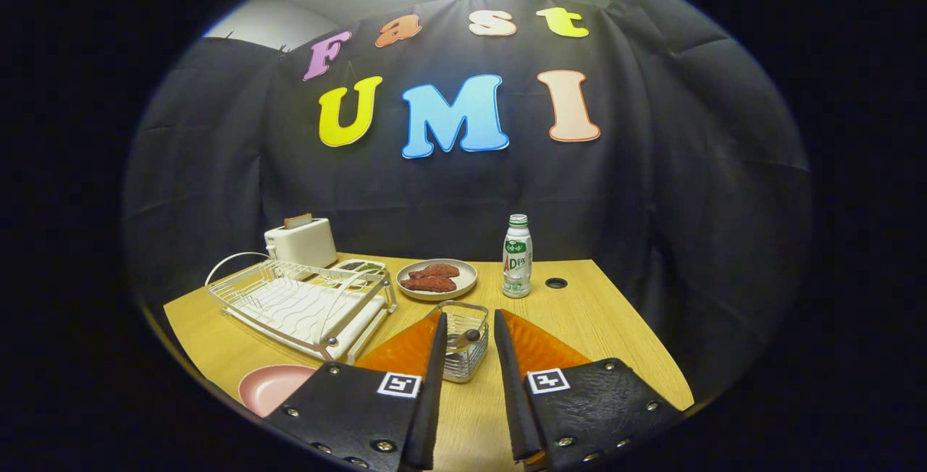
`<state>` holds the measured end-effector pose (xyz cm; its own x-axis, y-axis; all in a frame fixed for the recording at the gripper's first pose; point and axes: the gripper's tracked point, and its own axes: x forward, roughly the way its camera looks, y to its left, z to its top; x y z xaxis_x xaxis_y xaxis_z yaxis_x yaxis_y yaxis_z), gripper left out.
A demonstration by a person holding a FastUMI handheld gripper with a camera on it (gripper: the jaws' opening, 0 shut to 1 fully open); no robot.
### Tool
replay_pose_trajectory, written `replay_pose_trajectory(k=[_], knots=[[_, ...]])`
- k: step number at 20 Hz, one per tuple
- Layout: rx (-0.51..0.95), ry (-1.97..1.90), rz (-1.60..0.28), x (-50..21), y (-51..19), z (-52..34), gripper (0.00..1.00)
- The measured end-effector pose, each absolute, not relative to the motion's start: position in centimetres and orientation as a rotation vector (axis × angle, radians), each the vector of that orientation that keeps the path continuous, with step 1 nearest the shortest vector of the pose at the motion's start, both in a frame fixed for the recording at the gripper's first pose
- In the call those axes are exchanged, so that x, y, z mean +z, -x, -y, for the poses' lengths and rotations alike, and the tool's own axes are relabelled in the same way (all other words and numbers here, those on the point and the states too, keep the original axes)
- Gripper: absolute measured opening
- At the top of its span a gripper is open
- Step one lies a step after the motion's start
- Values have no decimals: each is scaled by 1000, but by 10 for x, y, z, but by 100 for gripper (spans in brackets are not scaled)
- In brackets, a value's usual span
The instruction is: Take the plate from the dish rack, then take the spoon from the basket and place it into the plate.
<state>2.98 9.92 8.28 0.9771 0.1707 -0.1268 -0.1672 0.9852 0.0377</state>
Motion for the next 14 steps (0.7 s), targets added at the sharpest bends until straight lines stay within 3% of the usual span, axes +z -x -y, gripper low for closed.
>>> replay_pose_trajectory(k=[9,11,14], knots=[[173,-96,-100,50,-84,-105,39],[177,-113,-89,51,-91,-108,33],[182,-148,-90,49,-98,-113,33]])
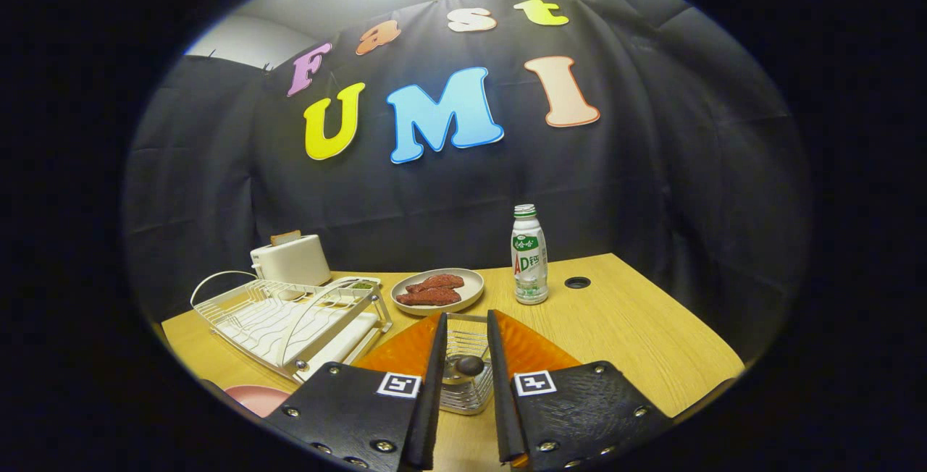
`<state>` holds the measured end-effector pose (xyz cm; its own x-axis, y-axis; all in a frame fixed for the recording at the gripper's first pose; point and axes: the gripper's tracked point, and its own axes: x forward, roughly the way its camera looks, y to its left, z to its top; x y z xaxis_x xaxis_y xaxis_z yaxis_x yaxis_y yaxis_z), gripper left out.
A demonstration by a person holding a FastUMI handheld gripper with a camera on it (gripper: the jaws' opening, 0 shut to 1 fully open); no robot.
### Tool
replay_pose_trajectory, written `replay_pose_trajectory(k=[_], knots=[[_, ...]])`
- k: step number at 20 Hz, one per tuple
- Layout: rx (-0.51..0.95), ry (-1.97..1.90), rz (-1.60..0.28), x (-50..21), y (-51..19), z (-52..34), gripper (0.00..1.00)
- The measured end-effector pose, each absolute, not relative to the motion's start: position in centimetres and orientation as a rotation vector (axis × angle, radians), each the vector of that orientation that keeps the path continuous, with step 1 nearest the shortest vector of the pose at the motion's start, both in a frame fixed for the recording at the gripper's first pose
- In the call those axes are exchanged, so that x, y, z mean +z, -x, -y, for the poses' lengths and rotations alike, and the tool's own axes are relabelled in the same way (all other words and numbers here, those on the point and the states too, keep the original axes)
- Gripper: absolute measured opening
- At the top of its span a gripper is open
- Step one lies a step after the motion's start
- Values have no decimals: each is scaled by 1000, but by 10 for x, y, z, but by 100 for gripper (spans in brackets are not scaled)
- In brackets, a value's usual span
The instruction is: Take the plate from the dish rack, then take the spoon from the basket and place it into the plate.
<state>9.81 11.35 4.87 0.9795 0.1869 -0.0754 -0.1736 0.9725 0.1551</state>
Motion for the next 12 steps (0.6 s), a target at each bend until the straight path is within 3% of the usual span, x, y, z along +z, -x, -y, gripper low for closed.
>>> replay_pose_trajectory(k=[1,4,5,7,12], knots=[[186,-171,-99,46,-100,-117,27],[161,-195,-113,41,-105,-114,21],[134,-192,-100,42,-110,-111,24],[100,-173,-133,43,-107,-109,15],[74,-151,-194,55,-105,-115,10]])
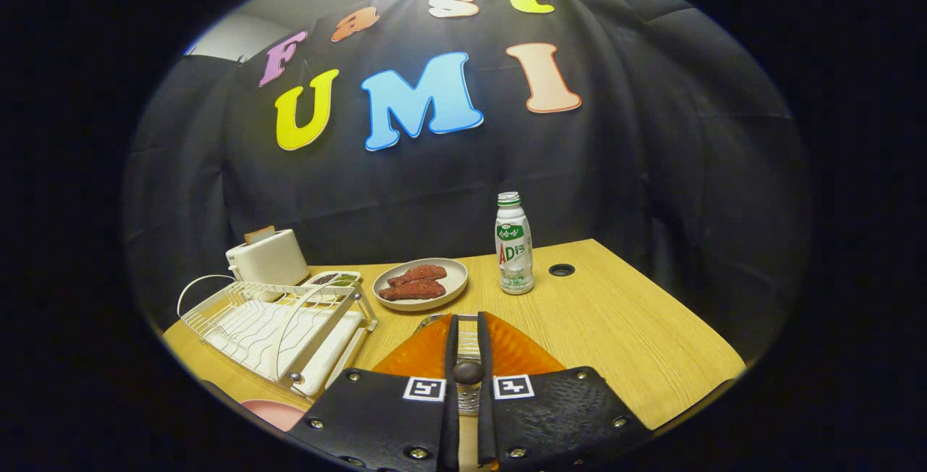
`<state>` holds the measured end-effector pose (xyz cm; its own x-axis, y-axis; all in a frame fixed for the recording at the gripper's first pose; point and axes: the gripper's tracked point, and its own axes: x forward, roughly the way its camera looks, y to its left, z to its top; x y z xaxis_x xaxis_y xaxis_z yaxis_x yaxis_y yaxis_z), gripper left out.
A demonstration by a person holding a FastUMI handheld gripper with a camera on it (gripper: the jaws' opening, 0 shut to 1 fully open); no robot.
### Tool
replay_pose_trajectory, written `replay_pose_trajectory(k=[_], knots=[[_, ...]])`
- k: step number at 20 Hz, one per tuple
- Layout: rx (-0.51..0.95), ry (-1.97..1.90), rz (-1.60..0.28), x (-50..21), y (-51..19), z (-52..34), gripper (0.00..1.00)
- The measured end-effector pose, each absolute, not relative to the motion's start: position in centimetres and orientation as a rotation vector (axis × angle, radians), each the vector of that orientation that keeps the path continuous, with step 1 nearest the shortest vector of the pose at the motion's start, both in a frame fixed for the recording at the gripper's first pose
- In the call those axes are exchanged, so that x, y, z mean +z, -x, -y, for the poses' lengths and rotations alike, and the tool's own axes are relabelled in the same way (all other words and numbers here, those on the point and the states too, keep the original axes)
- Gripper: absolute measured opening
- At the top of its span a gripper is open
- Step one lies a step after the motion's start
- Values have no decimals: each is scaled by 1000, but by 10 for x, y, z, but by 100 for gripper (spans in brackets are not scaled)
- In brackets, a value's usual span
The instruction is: Take the plate from the dish rack, then take the spoon from the basket and place it into the plate.
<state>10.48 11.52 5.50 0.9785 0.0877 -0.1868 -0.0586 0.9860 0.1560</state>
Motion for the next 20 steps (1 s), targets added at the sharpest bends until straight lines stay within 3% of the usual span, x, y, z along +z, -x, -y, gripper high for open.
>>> replay_pose_trajectory(k=[9,20], knots=[[81,-38,-204,116,-100,-121,10],[76,-6,-156,188,-42,-125,10]])
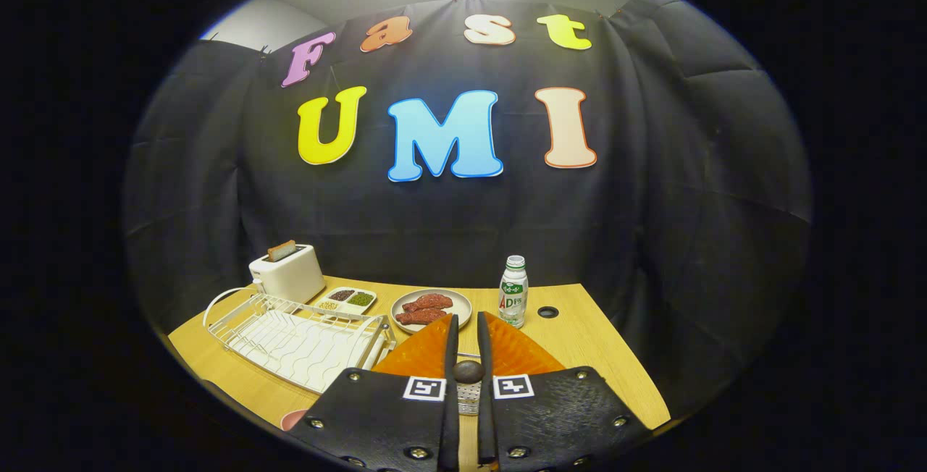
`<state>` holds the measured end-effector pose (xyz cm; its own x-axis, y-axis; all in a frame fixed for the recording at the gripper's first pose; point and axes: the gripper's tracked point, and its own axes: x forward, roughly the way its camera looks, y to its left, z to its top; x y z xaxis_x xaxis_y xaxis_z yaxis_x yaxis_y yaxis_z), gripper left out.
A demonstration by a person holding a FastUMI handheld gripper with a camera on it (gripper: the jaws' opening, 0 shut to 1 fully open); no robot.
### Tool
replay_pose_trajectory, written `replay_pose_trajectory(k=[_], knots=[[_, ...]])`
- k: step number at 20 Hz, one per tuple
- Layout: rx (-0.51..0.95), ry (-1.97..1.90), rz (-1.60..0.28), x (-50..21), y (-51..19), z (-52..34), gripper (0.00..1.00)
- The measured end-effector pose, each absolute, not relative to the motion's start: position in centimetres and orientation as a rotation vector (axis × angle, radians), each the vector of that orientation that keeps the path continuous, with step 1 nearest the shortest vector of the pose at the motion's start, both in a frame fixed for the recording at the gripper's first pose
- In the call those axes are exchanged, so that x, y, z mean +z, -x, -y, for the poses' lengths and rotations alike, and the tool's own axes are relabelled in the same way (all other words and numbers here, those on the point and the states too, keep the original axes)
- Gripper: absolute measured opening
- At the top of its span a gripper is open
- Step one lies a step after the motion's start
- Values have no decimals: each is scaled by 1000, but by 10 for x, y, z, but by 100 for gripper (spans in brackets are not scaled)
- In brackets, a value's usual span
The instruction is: Take the plate from the dish rack, then take the spoon from the basket and place it into the plate.
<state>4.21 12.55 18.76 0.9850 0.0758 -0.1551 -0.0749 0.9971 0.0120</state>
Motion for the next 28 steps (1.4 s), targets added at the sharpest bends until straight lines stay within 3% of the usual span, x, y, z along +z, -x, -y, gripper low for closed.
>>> replay_pose_trajectory(k=[5,17,28], knots=[[104,10,-161,196,-14,-136,10],[248,7,-291,136,47,-175,10],[523,63,-384,98,58,-266,10]])
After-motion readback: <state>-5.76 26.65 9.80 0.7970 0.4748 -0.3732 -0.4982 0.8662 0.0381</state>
